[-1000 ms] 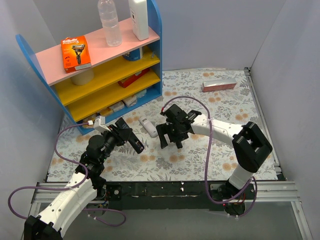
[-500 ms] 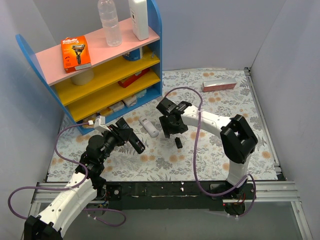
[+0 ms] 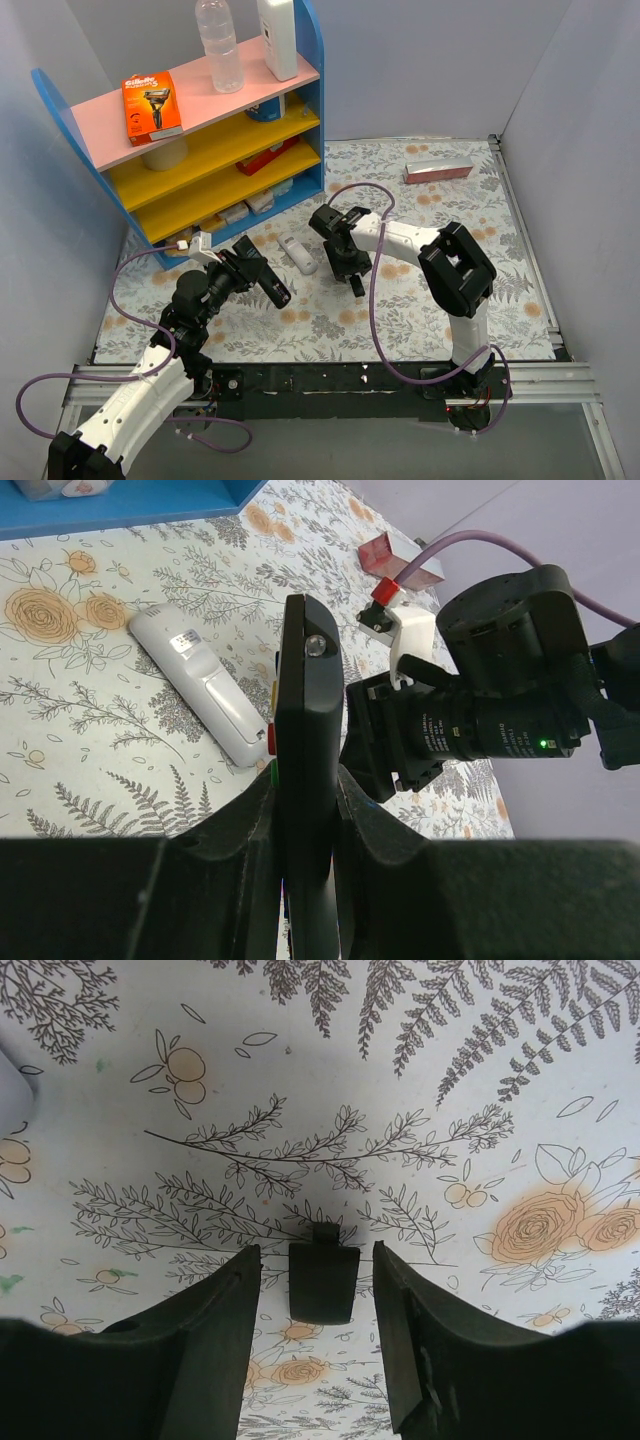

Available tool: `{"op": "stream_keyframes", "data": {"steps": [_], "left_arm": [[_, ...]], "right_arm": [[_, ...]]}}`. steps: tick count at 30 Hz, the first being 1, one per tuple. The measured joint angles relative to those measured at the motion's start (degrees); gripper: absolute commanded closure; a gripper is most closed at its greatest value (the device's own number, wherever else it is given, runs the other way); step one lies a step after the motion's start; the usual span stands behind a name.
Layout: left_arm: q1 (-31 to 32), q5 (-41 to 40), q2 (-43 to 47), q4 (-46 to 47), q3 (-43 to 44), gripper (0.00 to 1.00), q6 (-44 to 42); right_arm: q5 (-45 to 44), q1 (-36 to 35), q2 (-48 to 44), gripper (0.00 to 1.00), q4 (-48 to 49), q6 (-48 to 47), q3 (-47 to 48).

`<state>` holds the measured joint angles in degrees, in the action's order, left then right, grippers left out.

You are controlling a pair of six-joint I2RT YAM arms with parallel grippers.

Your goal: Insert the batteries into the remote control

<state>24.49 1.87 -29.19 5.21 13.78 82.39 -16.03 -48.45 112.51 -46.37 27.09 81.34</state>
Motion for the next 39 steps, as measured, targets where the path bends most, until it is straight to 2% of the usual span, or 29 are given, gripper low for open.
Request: {"op": "stream_keyframes", "data": {"steps": [11,12,14,16,19,20,25,33,39], "left_arm": [[0.0,1.03,-1.29,1.09,0.02,1.0,0.5],[0.0,1.18,-1.46,1.2,0.02,1.0,0.55],[0.0,1.64,-1.81,1.46,0.0,1.0,0.79],[0.0,2.23,-2.47,2.12,0.0,1.0,1.09],[0.0,3.19,-3.89,3.63,-0.02,1.0,2.01],[0.0,3.56,-4.48,4.31,-0.04,1.0,2.47],[0.0,5.09,-7.02,8.02,-0.24,1.0,4.61],[0.0,7.63,-12.7,18.91,-2.23,1.0,8.92],[0.0,8.7,-18.67,28.39,-2.64,1.0,13.22]], "right_arm": [[-0.11,0.0,0.7,0.5,0.57,0.2,-0.68],[-0.04,0.0,0.7,0.56,0.79,0.22,-0.79],[-0.07,0.0,0.7,0.59,1.07,0.22,-0.9],[-0.04,-0.07,0.68,0.66,1.42,0.37,-1.01],[-0.15,-0.09,0.22,0.68,1.64,0.42,-1.49],[-0.13,-0.09,0.02,0.72,1.81,0.42,-1.73],[-0.26,-0.09,-1.16,0.73,2.58,0.02,-2.95],[-0.52,-0.26,-12.39,0.71,4.85,-3.02,-4.24],[0.61,-1.84,-26.38,0.71,14.38,-7.78,-6.16]]}}
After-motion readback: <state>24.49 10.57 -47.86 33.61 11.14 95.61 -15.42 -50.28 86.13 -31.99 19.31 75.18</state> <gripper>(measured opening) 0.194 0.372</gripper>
